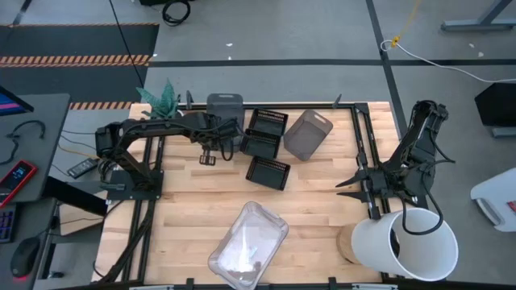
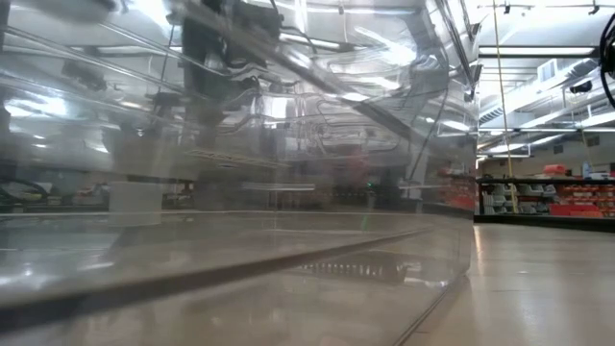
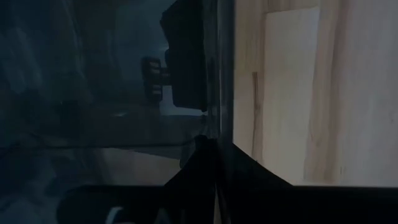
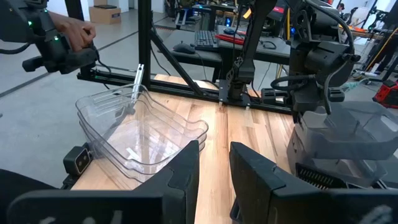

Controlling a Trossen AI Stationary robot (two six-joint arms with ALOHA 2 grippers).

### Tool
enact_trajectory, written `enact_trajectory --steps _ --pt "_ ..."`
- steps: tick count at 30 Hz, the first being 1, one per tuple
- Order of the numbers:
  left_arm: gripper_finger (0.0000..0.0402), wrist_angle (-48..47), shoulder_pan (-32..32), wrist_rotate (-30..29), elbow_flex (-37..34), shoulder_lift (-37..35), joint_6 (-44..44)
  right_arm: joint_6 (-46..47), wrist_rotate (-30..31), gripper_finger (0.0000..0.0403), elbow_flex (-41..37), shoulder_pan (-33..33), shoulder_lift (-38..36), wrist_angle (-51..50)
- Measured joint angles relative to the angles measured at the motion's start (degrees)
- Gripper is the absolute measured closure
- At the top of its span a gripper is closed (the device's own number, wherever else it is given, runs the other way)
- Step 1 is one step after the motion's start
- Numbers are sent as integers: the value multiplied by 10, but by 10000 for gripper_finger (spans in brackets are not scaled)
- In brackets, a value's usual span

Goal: Stack baskets by color
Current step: Stack the bottom black bin on top of the left black bin

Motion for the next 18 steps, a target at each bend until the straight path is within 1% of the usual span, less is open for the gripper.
enact_trajectory --steps 6,11,18 --pt "396 -10 0 32 0 0 -18 0 0 308 0 0 0 0" --pt "378 -27 0 54 0 0 -40 0 0 308 0 0 0 0" --pt "374 -34 -1 67 0 0 -57 0 0 308 0 0 0 0"
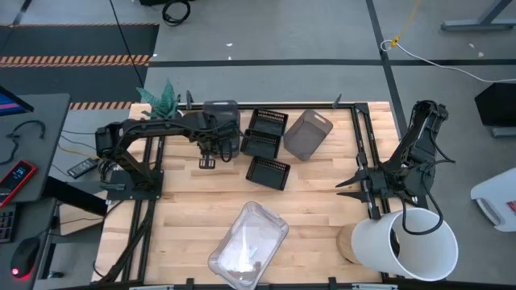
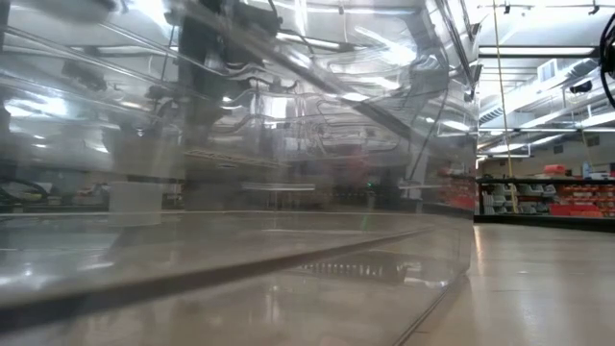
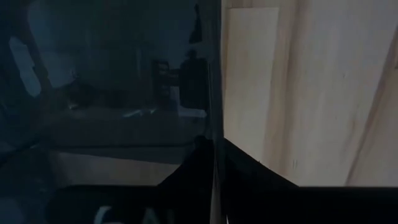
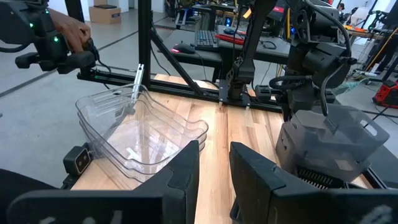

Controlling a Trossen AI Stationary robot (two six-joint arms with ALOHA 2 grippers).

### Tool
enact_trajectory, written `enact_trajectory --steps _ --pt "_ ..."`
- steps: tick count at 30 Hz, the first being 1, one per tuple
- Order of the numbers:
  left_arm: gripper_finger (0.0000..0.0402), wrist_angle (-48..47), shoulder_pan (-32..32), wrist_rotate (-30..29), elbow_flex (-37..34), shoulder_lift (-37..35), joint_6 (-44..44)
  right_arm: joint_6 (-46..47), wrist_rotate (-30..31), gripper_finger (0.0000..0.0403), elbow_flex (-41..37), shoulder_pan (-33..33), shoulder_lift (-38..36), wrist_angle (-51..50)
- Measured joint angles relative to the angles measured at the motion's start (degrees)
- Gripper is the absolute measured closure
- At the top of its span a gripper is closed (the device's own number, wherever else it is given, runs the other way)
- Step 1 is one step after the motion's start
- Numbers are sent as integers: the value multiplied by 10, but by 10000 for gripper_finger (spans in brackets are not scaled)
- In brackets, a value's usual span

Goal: Stack baskets by color
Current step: Stack the bottom black bin on top of the left black bin, then stack the right black bin on top of the left black bin

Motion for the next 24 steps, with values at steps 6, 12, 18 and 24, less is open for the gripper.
enact_trajectory --steps 6,12,18,24 --pt "341 0 0 0 0 0 -19 0 0 308 0 0 0 0" --pt "284 0 0 -1 0 -1 -36 0 0 308 0 0 0 0" --pt "238 9 0 -4 0 -1 -45 0 0 308 0 0 0 -1" --pt "231 29 0 -6 0 -1 -100 0 0 308 0 0 0 -1"
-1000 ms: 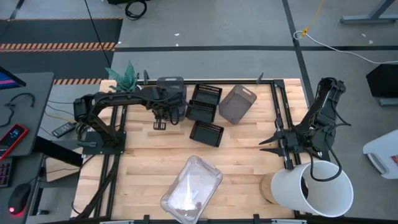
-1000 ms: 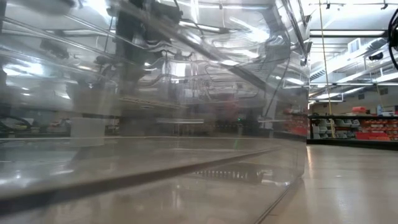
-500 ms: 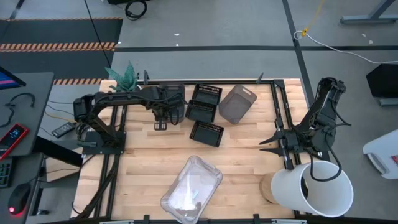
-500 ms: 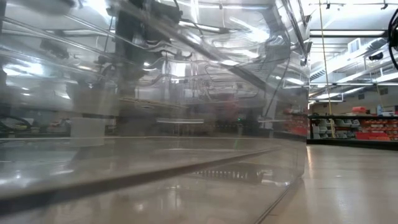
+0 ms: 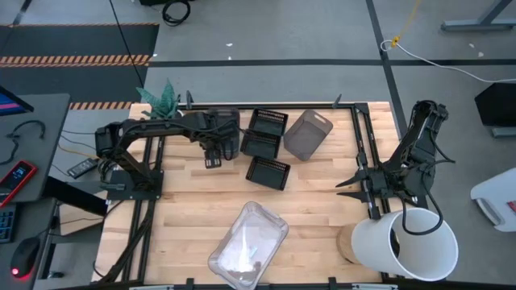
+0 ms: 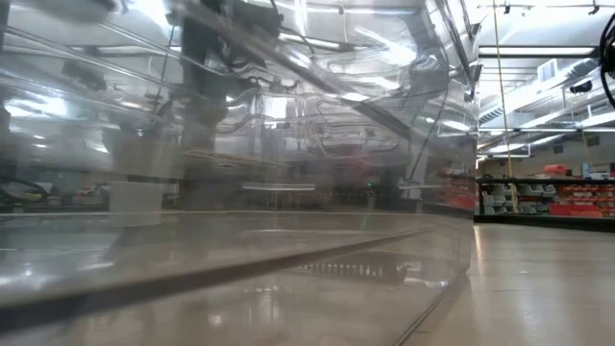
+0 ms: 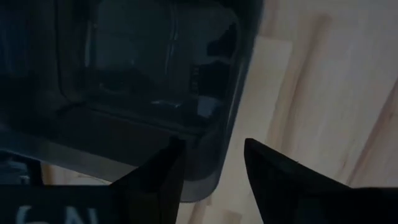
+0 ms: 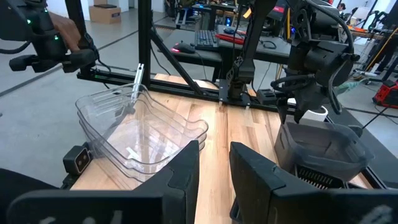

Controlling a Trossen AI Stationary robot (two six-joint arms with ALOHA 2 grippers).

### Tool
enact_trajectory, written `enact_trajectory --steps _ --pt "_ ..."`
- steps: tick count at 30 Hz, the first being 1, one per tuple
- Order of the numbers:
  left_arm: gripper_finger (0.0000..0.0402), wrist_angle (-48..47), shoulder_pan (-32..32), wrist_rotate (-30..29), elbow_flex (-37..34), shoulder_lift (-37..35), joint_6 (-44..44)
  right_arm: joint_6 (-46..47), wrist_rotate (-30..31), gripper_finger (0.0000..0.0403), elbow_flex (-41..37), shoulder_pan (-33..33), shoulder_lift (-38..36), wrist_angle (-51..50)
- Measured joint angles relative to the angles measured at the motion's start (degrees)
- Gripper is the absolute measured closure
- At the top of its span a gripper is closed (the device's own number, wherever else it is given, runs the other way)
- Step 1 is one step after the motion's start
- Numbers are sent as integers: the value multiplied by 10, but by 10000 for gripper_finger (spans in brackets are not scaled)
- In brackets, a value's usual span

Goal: Stack baskets by color
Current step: Stack the right black bin on top of the left black bin

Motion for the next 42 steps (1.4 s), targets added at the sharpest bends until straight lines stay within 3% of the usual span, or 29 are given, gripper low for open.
enact_trajectory --steps 9,21,28,42 --pt "262 71 -15 -1 0 0 -9 -4 3 308 0 0 0 0" --pt "274 142 -50 0 17 0 -44 -9 5 308 0 -1 0 1" --pt "285 121 -68 12 97 29 -65 -25 4 308 0 -19 0 14" --pt "283 71 -72 13 363 232 -50 -31 -7 308 0 -29 0 12"
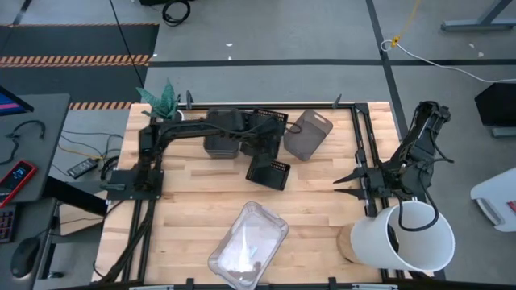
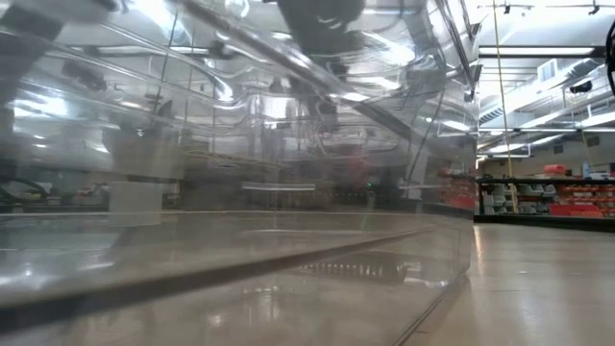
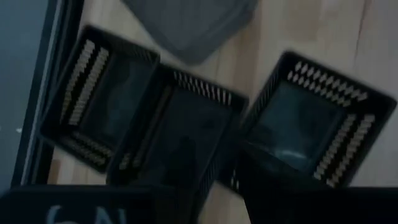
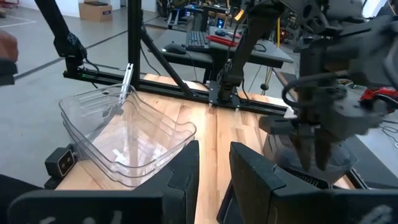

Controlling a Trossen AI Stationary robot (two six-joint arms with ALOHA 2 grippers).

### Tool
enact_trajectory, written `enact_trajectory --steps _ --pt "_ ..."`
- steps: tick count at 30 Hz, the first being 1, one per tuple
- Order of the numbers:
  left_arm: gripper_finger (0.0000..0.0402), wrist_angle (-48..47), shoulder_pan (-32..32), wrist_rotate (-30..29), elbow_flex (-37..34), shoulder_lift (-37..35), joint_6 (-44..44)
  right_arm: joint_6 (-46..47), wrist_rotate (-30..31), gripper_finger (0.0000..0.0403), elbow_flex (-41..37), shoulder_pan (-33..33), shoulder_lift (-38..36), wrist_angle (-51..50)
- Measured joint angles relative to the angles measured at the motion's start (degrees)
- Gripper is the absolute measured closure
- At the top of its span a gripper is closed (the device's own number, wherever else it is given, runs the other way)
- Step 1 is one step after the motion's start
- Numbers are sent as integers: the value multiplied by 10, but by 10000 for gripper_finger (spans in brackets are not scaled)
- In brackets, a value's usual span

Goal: Stack baskets by color
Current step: Stack the right black bin on top of the left black bin

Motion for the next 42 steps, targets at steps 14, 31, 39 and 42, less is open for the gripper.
enact_trajectory --steps 14,31,39,42 --pt "213 1 -2 -1 142 121 -17 0 -6 308 0 0 -2 0" --pt "225 172 -14 -40 211 225 39 -19 -23 308 0 4 -17 14" --pt "225 188 -18 -42 210 256 57 -14 -21 308 0 24 -16 10" --pt "226 171 -8 11 211 256 57 -14 -21 308 0 26 -16 11"
